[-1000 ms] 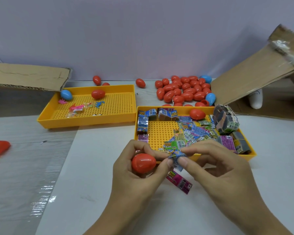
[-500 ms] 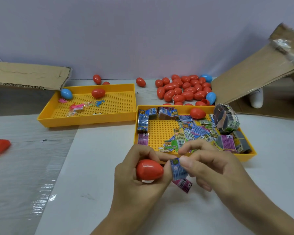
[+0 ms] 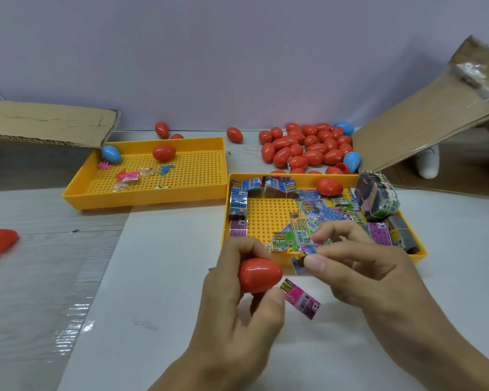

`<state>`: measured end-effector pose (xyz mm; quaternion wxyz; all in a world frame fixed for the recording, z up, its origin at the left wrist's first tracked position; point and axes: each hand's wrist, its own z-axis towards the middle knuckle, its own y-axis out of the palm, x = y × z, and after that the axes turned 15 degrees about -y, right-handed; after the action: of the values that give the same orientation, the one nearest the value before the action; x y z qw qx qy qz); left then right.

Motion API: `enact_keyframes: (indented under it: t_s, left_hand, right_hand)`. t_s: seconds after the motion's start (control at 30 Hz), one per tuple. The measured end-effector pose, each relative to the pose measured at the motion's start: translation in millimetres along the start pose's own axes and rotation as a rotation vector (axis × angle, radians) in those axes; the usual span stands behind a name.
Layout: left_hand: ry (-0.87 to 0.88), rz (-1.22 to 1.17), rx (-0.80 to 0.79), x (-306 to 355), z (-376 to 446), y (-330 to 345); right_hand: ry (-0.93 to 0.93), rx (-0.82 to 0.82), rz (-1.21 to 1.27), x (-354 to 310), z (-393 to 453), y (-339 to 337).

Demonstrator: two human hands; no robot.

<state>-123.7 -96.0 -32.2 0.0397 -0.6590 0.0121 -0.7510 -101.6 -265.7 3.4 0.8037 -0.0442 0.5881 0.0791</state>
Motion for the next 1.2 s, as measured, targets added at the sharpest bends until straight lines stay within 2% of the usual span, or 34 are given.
enact_keyframes:
  t_s: [0.1,0.33,0.67,0.83,0.97,1.1,1.2]
  left_hand:
    - [-0.094,-0.045,-0.014,-2,2,-2]
    - [-0.018,-0.019,-0.021,6,3,0]
    - [-0.134,0.029,-0.151,9,2,-2]
    - [-0.156,0.032,-0.15,10,2,-3]
    - [-0.131,0.066,-0.149,9,2,-2]
    - [-0.123,0.067,-0.147,9,1,-2]
    - [-0.121,0.07,-0.132,9,2,-2]
  right_hand:
    - [-0.012,-0.002,0.031,0,0,1]
    - [0.001,0.001,0.042,2,-1,3]
    - [0.09,-0.05,0.119,0,-4,11]
    - [0.113,-0.013,0.146,-2,-4,11]
    - [0.091,0.028,0.107,-1,-4,11]
    - [-0.024,0.095,-0.028,-2,-3,7]
    - [-0.014,0.093,-0.043,-2,-2,4]
